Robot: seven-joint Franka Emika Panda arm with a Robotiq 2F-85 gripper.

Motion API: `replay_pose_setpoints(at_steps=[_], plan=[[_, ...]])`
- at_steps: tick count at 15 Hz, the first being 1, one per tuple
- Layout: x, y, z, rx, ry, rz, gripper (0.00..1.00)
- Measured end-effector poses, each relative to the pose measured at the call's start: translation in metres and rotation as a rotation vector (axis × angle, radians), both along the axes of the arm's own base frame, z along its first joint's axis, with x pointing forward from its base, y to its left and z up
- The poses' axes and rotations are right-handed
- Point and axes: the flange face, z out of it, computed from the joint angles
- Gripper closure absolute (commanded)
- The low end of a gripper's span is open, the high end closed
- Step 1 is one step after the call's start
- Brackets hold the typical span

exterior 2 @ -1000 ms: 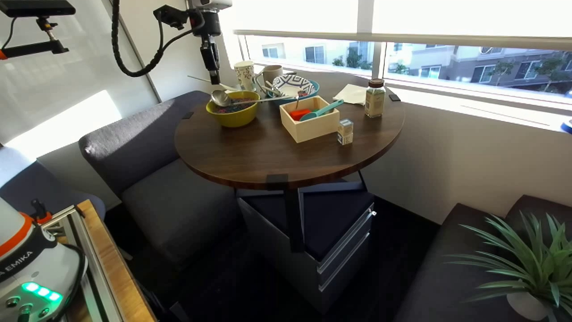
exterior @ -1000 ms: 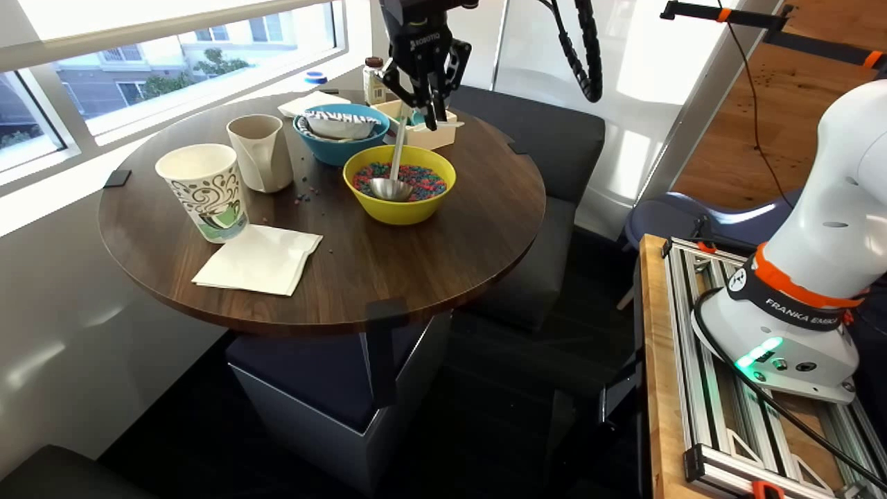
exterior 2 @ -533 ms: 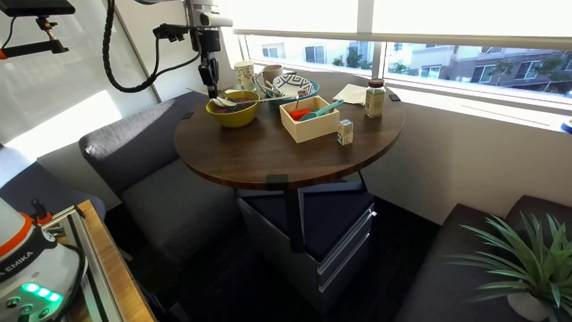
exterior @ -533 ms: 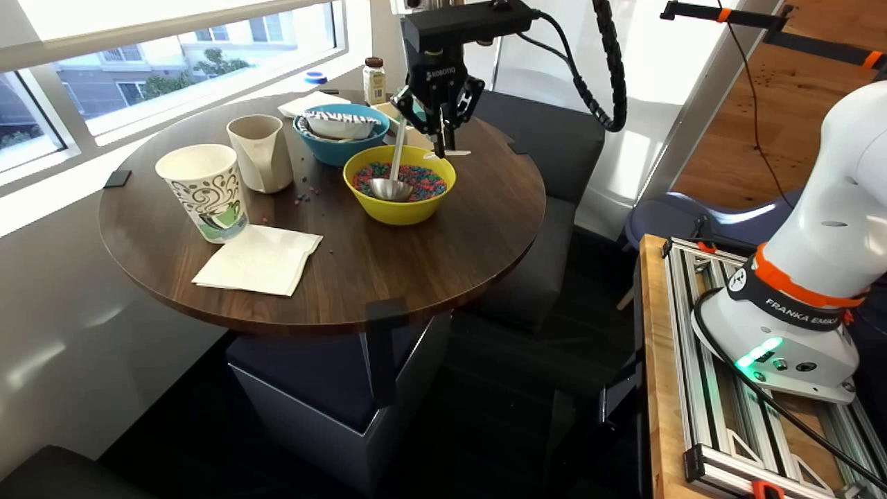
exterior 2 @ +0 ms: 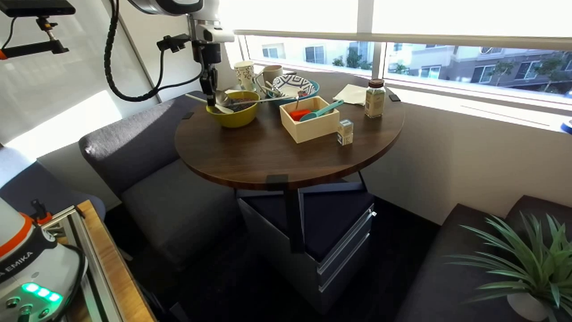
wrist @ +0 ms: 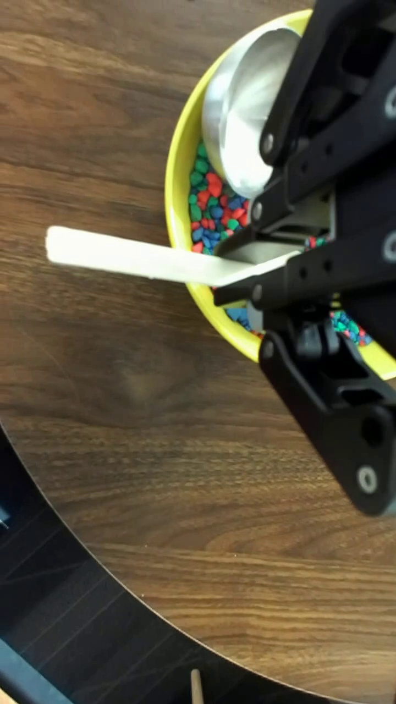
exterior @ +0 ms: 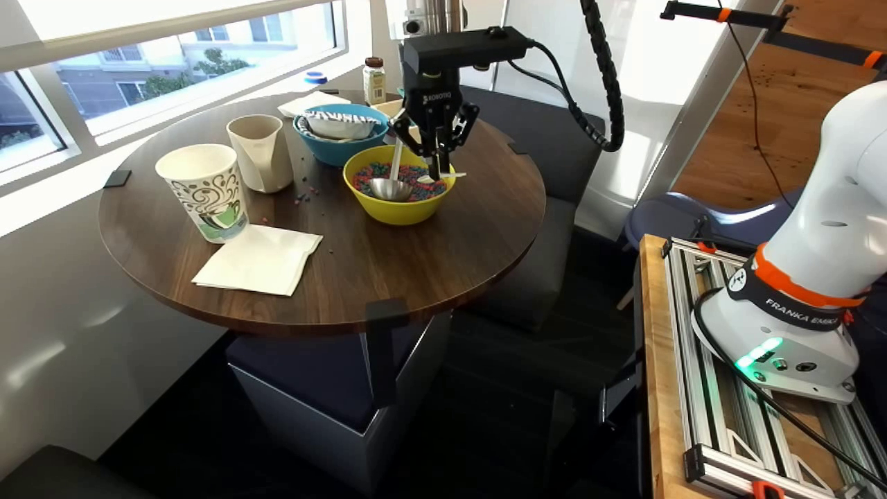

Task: Use the white spoon to place cereal from the yellow bowl into the black and white bowl.

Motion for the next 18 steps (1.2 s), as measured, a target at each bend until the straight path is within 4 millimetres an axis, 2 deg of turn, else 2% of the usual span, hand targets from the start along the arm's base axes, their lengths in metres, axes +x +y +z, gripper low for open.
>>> replay_pose_setpoints(at_steps=[5, 18], plan=[[0.005, -0.001, -0.007, 0.065, 0.008, 0.024, 0.96], [0.029, -0.021, -0.031, 0.13, -0.024, 0.104, 0.96]])
